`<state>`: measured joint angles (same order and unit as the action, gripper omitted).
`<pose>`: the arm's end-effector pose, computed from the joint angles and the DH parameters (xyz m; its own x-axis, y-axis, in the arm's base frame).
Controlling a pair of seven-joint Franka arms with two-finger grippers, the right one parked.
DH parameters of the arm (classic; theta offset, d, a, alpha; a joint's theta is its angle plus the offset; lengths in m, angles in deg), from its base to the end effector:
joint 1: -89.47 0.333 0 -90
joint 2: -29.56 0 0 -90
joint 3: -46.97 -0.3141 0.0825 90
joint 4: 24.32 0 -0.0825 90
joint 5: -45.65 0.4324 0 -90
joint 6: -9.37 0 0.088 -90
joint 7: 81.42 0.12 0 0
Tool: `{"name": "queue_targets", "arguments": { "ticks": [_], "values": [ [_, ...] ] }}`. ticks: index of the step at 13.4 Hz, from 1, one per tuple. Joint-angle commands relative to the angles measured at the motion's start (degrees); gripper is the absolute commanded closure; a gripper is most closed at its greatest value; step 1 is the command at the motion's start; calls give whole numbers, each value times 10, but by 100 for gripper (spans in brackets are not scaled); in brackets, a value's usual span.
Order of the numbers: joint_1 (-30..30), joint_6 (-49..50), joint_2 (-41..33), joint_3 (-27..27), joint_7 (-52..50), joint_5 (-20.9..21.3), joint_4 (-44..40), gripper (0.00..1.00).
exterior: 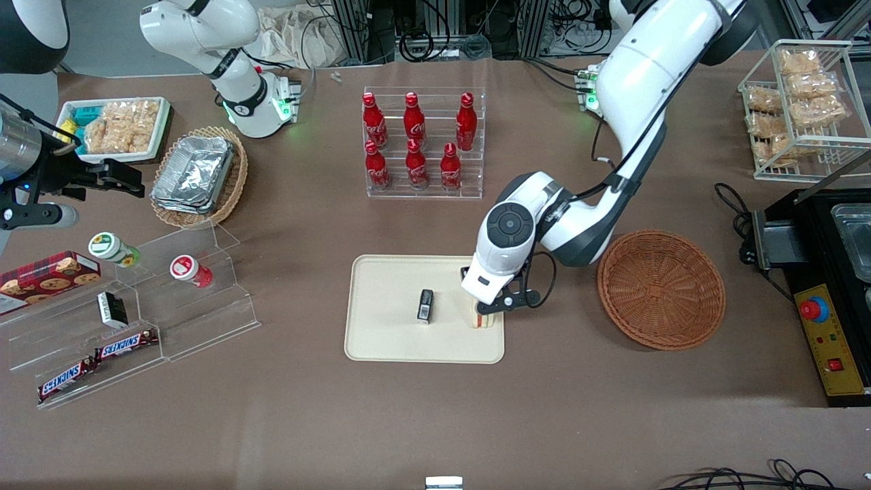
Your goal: Place sandwich from basket to tray
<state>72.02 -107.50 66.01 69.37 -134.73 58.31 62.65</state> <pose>0.5974 -0.4315 0.2651 0.9795 0.1897 -0.0679 0.1883 -0.9818 -0.0267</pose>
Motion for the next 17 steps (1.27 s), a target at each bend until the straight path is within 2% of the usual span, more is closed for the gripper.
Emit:
{"name": "queue_targets", "arguments": {
  "ticks": [1,6,13,17],
  "values": [
    [11,106,-79,-2,66,-25,9,1],
    [71,261,-176,-1,202,-25,14,1],
    [224,346,-253,-2,441,-73,8,1],
    [284,367,-264,-5,471,-62,0,1]
  ]
}}
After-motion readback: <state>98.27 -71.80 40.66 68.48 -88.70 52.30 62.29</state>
